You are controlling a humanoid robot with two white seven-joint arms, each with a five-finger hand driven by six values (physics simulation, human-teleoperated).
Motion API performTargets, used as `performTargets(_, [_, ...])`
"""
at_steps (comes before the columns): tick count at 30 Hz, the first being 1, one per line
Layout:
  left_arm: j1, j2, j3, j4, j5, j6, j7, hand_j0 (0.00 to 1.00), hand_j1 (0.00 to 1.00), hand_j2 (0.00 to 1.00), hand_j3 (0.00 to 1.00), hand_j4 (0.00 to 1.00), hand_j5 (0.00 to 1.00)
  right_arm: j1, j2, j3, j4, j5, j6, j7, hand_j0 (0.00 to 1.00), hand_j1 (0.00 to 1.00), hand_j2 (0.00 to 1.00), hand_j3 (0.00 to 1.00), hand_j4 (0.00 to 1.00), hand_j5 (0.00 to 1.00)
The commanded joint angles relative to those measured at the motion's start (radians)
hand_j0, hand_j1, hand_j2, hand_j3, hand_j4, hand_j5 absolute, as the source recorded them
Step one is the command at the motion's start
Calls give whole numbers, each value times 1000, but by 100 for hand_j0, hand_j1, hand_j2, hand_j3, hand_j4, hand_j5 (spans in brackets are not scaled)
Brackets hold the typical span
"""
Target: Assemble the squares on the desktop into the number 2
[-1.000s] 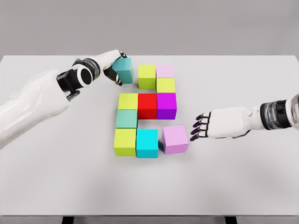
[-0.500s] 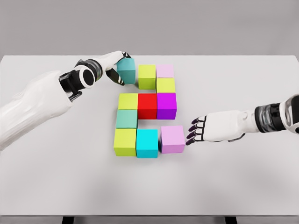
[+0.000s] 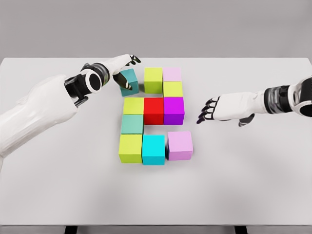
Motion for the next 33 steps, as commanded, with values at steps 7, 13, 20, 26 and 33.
performTargets(7, [-3,8,-1,-1,-6,1,-2,88,88,88,88,88,88,0,26,28,8,-1,2,0,100,100,100,100,100,100])
performTargets(13, [3,2,-1,-1,-3,9,-2,73,73,73,73,73,73,0,26,48,-30,-1,2,0,100,100,100,100,100,100])
performTargets(20, [5,2,-1,-1,6,6,-2,54,54,54,54,54,54,0,25,48,-44,-3,2,0,100,100,100,100,100,100])
performTargets(26, [2,-1,-1,-6,6,-1,1,54,54,54,54,54,54,3,20,48,-84,-3,2,0,100,100,100,100,100,100])
performTargets(33, [-3,-15,-1,-3,0,-17,4,55,55,55,55,55,55,3,19,46,-84,-4,2,0,100,100,100,100,100,100])
